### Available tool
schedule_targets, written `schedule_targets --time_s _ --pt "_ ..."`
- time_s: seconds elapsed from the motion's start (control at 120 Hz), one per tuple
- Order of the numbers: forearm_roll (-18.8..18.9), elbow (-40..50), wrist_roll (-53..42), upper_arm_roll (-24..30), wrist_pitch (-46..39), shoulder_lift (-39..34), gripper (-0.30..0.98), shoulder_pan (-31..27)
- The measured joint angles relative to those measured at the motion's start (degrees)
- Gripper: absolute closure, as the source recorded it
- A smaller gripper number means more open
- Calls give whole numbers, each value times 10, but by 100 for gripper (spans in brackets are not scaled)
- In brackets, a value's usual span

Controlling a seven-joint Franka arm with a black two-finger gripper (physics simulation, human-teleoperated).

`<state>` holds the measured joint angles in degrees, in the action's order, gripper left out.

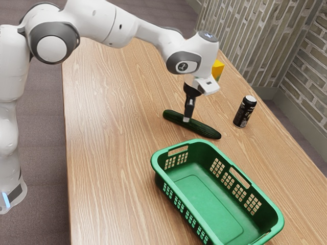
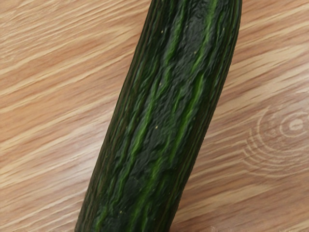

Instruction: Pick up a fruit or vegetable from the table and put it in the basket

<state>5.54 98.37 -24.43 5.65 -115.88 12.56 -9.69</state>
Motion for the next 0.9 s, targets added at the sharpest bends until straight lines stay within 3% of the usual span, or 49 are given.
schedule_targets --time_s 0.658,0.9 --pt "0 -4 -38 2 -21 43 2 5" --pt "1 -4 -43 2 -25 44 39 5"
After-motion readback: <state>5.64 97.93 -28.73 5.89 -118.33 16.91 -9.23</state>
